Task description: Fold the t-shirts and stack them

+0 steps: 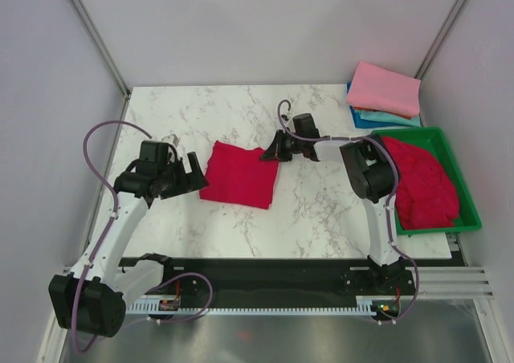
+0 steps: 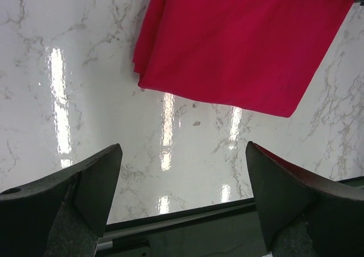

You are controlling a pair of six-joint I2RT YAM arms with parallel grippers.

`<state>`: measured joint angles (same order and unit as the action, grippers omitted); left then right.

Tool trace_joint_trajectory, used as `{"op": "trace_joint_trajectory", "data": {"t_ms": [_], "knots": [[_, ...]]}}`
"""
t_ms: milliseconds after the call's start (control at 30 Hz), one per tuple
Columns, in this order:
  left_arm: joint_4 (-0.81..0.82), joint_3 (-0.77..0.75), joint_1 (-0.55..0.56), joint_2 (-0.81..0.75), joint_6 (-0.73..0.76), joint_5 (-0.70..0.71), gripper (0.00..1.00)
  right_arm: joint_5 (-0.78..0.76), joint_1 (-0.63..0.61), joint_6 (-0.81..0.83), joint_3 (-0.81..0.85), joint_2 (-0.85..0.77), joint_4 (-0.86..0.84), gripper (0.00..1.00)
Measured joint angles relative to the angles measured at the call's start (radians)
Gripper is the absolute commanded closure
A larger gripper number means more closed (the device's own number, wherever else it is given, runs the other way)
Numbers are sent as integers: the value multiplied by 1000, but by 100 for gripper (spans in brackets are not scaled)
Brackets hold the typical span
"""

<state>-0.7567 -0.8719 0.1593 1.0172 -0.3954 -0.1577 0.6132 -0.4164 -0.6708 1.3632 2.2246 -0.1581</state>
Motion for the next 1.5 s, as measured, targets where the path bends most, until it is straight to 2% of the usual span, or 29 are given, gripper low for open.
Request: {"op": "trace_joint_trajectory", "data": {"t_ms": [100,167,367,567,933,1500], "knots": [[-3,0,0,-28,-1,7,4,3,22,56,18,-17,79,100],[-14,0,4,-78,-3,8,4,-21,44,134,50,-40,190,100],[-7,5,9,-260,-9,1,4,-185,122,390,224,-140,521,100],[-2,14,11,-264,-10,2,4,-373,198,587,430,-204,724,100],[4,26,11,-234,-10,-1,5,-579,317,826,568,-225,872,100],[4,28,11,-204,-10,-1,8,-584,449,965,877,-228,887,100]]}}
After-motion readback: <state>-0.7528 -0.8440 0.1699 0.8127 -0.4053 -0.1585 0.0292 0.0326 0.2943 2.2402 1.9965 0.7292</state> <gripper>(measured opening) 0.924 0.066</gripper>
